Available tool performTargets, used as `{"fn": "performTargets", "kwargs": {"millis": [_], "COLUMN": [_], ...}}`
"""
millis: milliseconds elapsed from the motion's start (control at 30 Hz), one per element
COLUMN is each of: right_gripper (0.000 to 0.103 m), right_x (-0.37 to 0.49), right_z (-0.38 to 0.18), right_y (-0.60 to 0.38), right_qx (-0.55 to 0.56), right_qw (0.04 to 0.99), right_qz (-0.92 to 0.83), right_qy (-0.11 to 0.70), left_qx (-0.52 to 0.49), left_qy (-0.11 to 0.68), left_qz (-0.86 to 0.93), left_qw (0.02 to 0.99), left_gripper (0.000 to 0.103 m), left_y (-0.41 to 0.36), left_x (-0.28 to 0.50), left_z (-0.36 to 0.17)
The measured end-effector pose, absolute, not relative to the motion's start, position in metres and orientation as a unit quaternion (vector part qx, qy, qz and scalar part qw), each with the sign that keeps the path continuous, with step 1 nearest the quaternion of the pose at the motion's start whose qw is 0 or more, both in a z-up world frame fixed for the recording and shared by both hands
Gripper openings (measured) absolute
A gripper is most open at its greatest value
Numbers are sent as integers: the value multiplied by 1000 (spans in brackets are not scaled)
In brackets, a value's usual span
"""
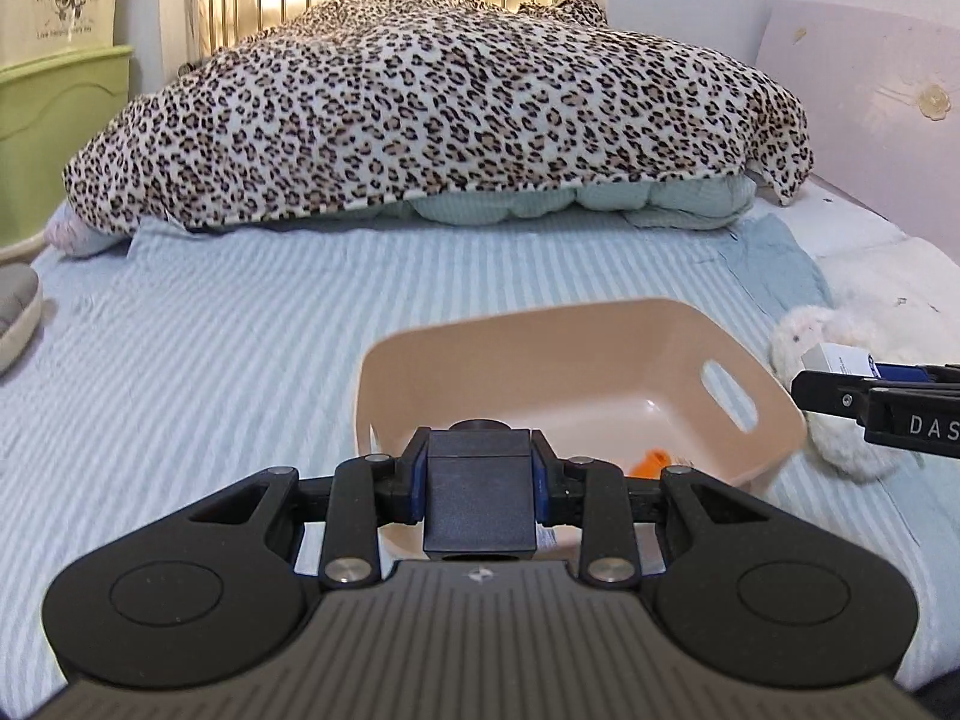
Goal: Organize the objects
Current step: 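Lift the charger and card box into the basket and open both tools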
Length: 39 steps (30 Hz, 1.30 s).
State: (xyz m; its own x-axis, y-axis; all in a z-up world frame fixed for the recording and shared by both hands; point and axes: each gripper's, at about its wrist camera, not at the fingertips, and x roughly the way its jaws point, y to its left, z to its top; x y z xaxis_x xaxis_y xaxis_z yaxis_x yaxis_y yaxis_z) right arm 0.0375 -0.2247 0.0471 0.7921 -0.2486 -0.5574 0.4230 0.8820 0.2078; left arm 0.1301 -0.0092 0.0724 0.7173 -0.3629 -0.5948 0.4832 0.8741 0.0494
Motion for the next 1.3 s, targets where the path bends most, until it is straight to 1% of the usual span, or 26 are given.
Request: {"fn": "performTargets", "kwargs": {"millis": [167,300,600,767,800,833,867,900,933,1000,1033,1067,1167,1233,1300], "right_gripper": [57,57,57,57,57,63,65,65,67,72,75,76,81,90,92], "right_x": [61,84,126,134,133,131,128,125,121,114,109,104,87,76,64], "right_z": [44,38,-3,-23,-25,-25,-24,-23,-20,-15,-11,-9,1,7,11], "right_y": [-231,-235,-234,-233,-232,-231,-231,-230,-229,-228,-226,-226,-224,-224,-223], "right_qx": [165,155,128,138,139,140,140,142,143,142,140,138,138,138,137], "right_qw": [933,931,912,899,898,898,900,901,903,906,907,908,911,911,912], "right_qz": [-175,-173,-170,-162,-161,-163,-163,-162,-161,-159,-161,-163,-163,-163,-165], "right_qy": [268,282,349,384,386,384,379,375,372,366,363,360,354,352,351], "left_qx": [114,140,166,177,176,175,174,175,176,173,169,166,171,170,165], "left_qy": [304,308,375,402,406,408,407,405,402,394,389,383,378,375,373], "left_qz": [-213,-199,-188,-189,-190,-189,-187,-185,-182,-176,-174,-172,-171,-170,-171], "left_qw": [921,920,893,878,877,876,877,878,880,885,889,892,894,895,897], "left_gripper": [34,34,34,34,34,34,34,37,41,68,72,74,74,74,75], "left_y": [-26,-41,-55,-55,-54,-53,-52,-51,-51,-49,-47,-46,-42,-38,-33], "left_x": [158,178,205,206,206,206,205,203,201,195,192,189,182,175,169], "left_z": [67,52,2,-12,-12,-12,-10,-8,-5,3,8,12,21,26,31]}}
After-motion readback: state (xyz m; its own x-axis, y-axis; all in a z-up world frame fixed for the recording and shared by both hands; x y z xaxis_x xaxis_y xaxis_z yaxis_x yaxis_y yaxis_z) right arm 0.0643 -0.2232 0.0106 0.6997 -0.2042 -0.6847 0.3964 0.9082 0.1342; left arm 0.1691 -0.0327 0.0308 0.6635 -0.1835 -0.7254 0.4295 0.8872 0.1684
